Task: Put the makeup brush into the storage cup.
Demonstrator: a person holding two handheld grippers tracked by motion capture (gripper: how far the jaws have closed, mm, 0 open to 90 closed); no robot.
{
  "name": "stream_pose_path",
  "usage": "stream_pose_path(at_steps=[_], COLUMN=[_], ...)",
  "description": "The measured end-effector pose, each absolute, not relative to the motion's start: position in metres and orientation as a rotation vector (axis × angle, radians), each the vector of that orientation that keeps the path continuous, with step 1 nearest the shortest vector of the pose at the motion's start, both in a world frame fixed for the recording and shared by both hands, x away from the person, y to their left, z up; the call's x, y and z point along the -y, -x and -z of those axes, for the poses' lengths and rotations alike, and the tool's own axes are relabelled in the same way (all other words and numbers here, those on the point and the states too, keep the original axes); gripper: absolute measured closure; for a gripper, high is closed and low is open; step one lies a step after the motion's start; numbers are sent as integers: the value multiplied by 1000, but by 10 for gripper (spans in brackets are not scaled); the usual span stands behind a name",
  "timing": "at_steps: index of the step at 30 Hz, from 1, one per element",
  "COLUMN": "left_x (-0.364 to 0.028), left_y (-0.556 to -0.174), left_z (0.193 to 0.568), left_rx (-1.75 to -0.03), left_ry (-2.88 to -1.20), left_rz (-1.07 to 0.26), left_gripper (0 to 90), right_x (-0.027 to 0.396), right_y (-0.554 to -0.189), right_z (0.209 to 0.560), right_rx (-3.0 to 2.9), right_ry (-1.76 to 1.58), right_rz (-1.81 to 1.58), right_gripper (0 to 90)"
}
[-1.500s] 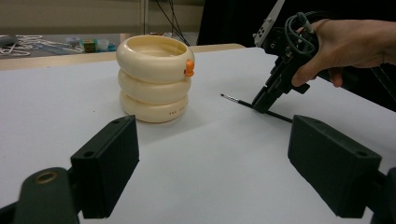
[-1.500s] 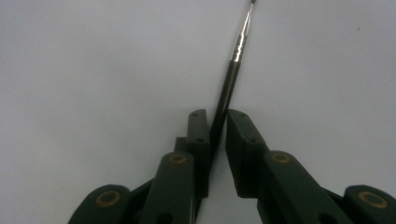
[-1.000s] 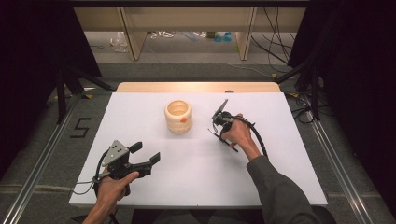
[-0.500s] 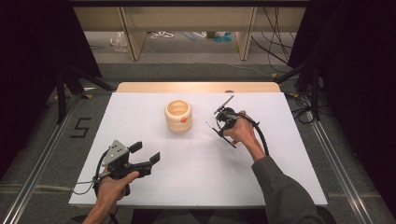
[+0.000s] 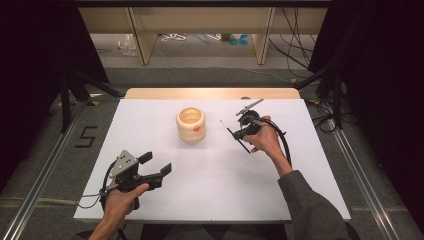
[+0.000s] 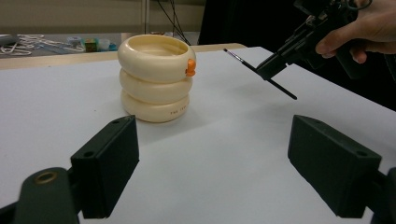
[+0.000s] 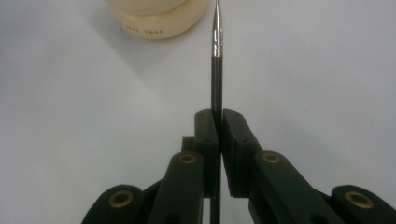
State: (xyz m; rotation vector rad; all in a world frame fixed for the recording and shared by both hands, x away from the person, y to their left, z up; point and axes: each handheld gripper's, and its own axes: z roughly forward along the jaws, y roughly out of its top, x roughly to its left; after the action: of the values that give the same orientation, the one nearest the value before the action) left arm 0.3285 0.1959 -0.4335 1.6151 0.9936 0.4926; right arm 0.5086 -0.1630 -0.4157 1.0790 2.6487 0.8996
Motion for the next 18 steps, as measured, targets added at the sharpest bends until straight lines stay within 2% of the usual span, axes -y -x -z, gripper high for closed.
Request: stream_pose_path(at_steps=[18], left_x=[-196], left_y=[-328], left_z=[433], left_rx=[-991], left_ry=[-1614], left_rz=[-494], left_gripper=[158], right_x=[165], right_y=[-511], right_z=[409], right_rx=[-2481], right_ry=[-1030], right_rz=[-1227], right_gripper=[857])
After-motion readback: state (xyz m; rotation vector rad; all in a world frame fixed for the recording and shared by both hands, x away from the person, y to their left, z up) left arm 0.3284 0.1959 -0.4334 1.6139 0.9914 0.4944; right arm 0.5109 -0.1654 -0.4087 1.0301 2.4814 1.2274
